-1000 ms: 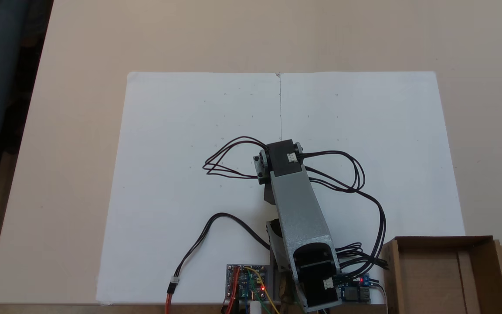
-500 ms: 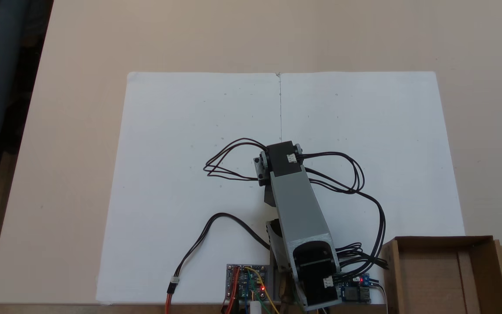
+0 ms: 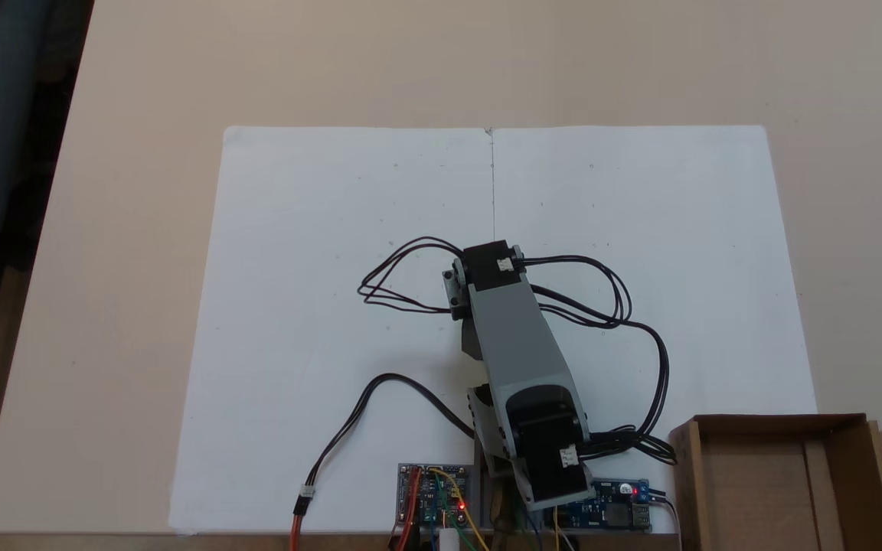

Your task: Grasp a green dice and put it in the bin.

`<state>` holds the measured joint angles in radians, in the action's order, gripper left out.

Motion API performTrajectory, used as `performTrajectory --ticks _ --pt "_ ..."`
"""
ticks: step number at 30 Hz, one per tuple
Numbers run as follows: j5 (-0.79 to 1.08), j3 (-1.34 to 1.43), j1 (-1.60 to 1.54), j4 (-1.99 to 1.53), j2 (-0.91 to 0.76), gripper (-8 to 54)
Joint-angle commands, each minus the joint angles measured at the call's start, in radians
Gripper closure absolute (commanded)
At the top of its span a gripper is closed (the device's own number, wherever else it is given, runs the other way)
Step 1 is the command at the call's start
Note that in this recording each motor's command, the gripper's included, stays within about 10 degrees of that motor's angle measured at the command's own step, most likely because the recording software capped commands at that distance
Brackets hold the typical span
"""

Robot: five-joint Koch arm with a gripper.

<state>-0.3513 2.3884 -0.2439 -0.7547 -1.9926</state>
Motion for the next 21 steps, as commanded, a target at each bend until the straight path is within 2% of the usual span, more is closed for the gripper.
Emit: performTrajectory --ticks 1,21 --pt "-0.023 0.003 -0.003 0.034 0.000 1.6" --pt "0.034 0.074 0.052 0.166 0.046 2.9"
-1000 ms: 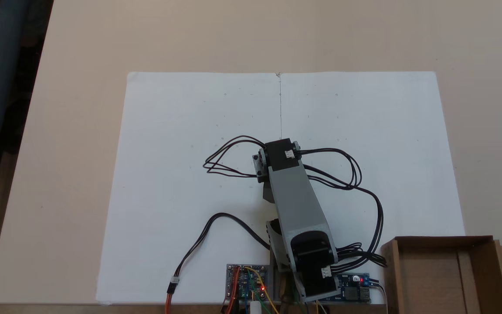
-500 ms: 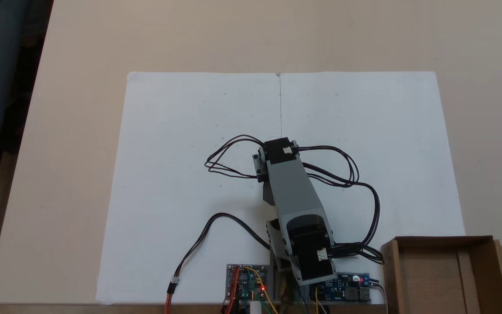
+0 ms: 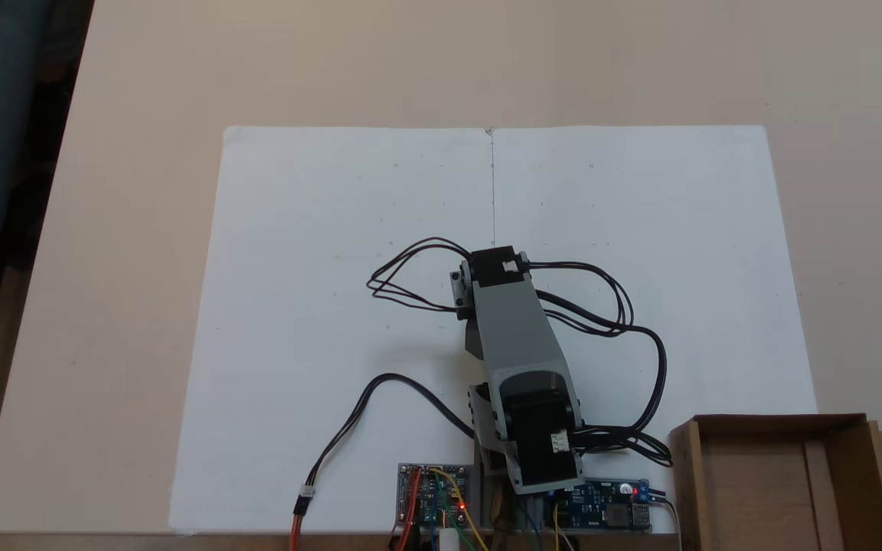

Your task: Grasp a green dice and put it in the bin.

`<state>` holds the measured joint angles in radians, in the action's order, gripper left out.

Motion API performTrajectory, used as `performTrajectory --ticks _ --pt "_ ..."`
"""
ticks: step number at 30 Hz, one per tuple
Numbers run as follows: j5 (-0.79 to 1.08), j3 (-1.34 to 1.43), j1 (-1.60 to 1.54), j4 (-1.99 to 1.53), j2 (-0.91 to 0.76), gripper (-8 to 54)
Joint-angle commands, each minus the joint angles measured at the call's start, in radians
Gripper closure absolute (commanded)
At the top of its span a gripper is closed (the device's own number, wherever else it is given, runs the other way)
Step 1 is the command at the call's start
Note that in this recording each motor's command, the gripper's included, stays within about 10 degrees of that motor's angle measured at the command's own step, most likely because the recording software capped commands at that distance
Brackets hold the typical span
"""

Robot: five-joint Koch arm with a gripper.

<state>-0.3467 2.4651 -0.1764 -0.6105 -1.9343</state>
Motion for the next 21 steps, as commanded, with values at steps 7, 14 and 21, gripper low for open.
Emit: performTrajectory --ticks 7,14,21 --pt "0.052 0.002 -0.021 0.025 -0.012 1.5" --pt "0.077 0.006 -0.021 0.032 -0.012 2.5" --pt "0.147 0.006 -0.014 0.041 -0.008 3.3"
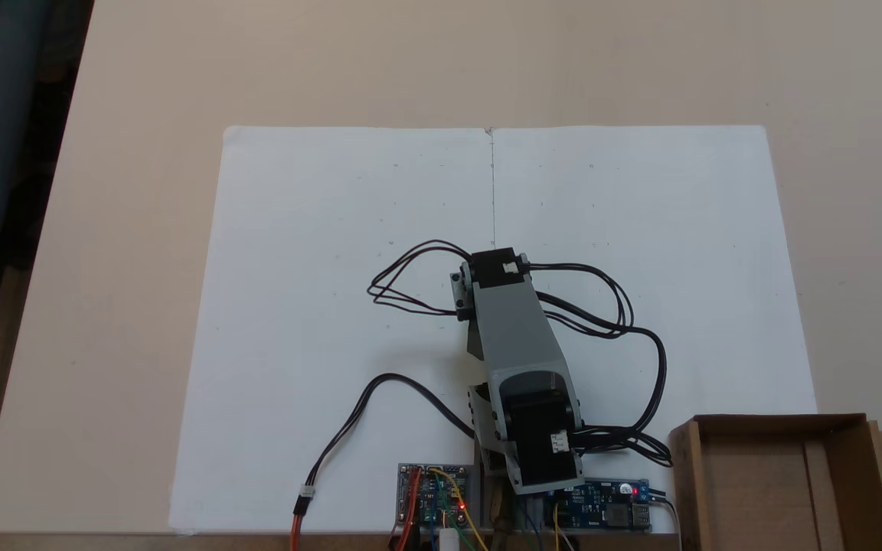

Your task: Grasp a green dice and put it in the bin.

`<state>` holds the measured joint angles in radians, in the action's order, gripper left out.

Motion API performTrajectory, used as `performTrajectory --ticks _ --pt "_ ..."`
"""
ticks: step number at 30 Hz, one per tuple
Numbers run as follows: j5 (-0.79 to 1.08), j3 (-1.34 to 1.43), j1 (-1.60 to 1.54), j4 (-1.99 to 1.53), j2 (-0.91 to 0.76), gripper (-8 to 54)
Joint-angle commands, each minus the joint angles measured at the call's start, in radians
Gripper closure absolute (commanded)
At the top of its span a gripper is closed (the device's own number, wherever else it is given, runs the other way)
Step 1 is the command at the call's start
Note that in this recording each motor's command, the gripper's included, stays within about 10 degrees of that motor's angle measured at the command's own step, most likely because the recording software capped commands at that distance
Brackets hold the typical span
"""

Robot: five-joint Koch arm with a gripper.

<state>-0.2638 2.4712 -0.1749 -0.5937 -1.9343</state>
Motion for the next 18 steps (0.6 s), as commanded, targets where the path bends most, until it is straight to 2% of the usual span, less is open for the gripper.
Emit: performTrajectory --ticks 1,6,11,18 --pt "0.069 0.000 -0.011 0.026 -0.008 3.3" --pt "0.080 0.000 0.002 0.035 0.003 3.9" --pt "0.080 0.002 0.003 0.034 0.012 9.8" --pt "0.080 0.005 0.031 0.035 0.015 9.9"
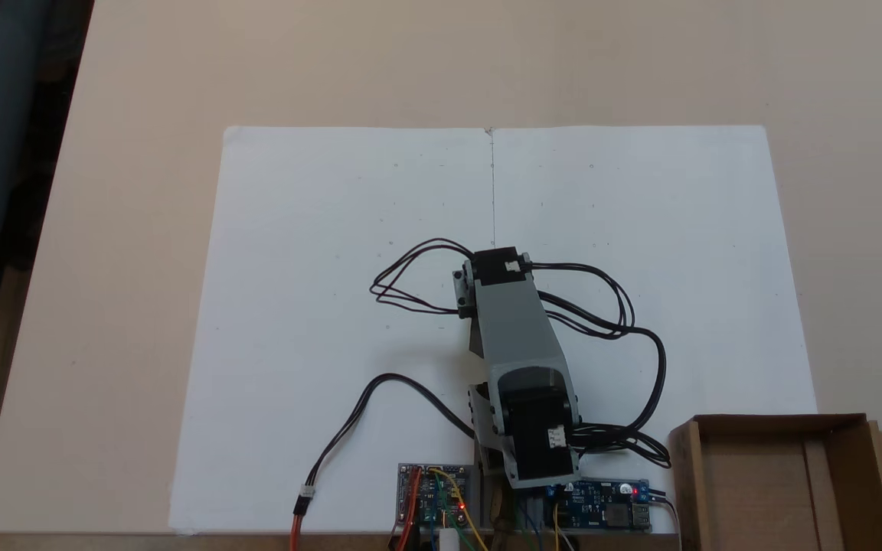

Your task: Grasp a green dice and put it in the bin.

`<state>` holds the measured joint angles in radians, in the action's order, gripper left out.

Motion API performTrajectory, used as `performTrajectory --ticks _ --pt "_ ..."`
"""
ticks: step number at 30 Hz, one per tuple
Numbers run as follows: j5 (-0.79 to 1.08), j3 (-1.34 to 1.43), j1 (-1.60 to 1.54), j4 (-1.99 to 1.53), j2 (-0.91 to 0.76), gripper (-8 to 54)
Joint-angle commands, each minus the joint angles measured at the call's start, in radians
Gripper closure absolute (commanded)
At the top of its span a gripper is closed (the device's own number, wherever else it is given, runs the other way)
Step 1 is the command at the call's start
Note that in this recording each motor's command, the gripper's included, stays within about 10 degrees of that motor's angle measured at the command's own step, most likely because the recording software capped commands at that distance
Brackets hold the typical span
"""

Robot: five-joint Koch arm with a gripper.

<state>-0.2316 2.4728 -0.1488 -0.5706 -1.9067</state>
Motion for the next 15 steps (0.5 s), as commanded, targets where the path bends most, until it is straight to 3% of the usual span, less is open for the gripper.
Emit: performTrajectory --ticks 1,7,11,15 --pt "0.048 0.003 0.012 0.011 -0.012 9.9" --pt "0.052 0.021 0.021 0.011 -0.012 10.0" --pt "0.052 0.031 0.020 0.011 -0.012 17.2" --pt "0.054 0.034 0.017 0.011 -0.012 29.5"
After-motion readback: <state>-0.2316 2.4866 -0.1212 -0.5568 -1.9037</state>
